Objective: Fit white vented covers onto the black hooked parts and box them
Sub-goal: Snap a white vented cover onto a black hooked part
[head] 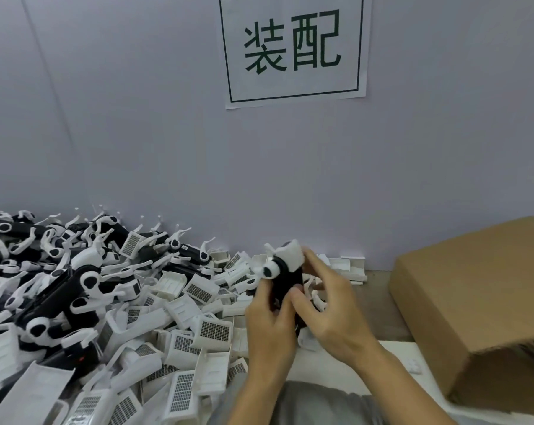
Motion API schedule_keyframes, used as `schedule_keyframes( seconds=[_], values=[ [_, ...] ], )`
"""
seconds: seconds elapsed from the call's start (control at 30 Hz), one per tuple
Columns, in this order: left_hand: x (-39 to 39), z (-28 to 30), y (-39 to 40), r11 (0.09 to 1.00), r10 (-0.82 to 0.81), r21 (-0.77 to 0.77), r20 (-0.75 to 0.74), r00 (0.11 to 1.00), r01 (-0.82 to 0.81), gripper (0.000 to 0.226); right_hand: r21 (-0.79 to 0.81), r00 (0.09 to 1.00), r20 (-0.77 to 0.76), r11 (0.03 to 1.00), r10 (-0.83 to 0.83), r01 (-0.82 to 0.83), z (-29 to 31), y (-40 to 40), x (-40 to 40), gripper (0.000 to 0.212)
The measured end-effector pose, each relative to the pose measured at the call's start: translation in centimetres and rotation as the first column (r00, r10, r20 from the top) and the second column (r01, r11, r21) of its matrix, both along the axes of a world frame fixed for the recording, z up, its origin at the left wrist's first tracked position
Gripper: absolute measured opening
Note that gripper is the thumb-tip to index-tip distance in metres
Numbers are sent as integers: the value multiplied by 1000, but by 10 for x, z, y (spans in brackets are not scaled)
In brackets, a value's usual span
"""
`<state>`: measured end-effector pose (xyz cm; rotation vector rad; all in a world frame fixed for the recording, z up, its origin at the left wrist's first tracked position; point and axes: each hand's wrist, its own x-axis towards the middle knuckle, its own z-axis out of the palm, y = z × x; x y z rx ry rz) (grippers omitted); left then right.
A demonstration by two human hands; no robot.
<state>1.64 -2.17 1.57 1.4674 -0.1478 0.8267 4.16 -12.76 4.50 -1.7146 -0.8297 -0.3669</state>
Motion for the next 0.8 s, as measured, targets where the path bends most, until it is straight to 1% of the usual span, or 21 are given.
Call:
schedule_keyframes(
  seconds=[0.03, 0.07, 0.1, 0.13, 0.2, 0.27, 0.33, 0.4, 0.47, 0.5, 0.57, 0.6, 0.67, 0.7, 0.73, 0.77, 0.8],
  values=[
    [-1, 0, -3, 997, 16, 71, 23, 1000, -18, 18, 17, 1000, -15, 1000, -6, 6, 2, 2, 0, 59],
    [-1, 0, -5, 991, 23, 129, 39, 999, -28, 21, 48, 998, -45, 998, -41, 43, 4, 5, -1, 73],
    [-2, 1, -6, 984, 22, 177, 47, 999, -30, 24, 94, 993, -78, 991, -93, 100, 5, 8, -3, 81],
    [-2, 2, -7, 976, 14, 215, 52, 999, -24, 28, 142, 984, -98, 977, -147, 160, 6, 11, -4, 82],
    [-3, 4, -8, 967, -5, 253, 52, 999, -8, 34, 212, 967, -101, 944, -236, 253, 6, 14, -4, 71],
    [-4, 2, -7, 962, -16, 272, 52, 998, 1, 36, 267, 960, -114, 923, -256, 278, 5, 13, -3, 56],
    [-2, 1, -7, 955, 18, 295, 55, 998, -33, 35, 306, 962, -140, 914, -234, 267, 3, 12, -2, 49],
    [0, -1, -7, 950, 54, 305, 58, 997, -69, 31, 325, 964, -159, 911, -214, 256, 3, 13, -3, 53],
    [2, 0, -7, 958, 86, 269, 60, 994, -99, 28, 311, 965, -181, 920, -190, 240, 3, 15, -6, 70],
    [1, 2, -6, 972, 97, 211, 49, 994, -105, 30, 282, 968, -190, 936, -163, 213, 3, 15, -7, 77],
    [-1, 8, -4, 998, 68, 16, 0, 998, -68, 30, 199, 976, -193, 971, -95, 134, 3, 15, -8, 78],
    [0, 11, -2, 993, 81, -81, -31, 996, -83, 27, 175, 978, -197, 978, -75, 110, 2, 15, -9, 75],
    [3, 16, 7, 949, 164, -246, -150, 975, -198, 17, 201, 970, -230, 971, -85, 133, -2, 15, -6, 62],
    [4, 17, 13, 904, 155, -361, -221, 963, -229, 19, 226, 962, -254, 961, -102, 161, -4, 14, -4, 53],
    [5, 18, 18, 838, 90, -500, -268, 959, -218, 24, 242, 953, -281, 952, -117, 189, -6, 13, -3, 44],
    [5, 19, 23, 748, -6, -642, -260, 966, -168, 27, 249, 943, -310, 946, -125, 207, -8, 12, -1, 37],
    [3, 20, 27, 641, -99, -762, -205, 974, -96, 29, 250, 933, -337, 943, -126, 218, -10, 12, 0, 33]
  ],
)
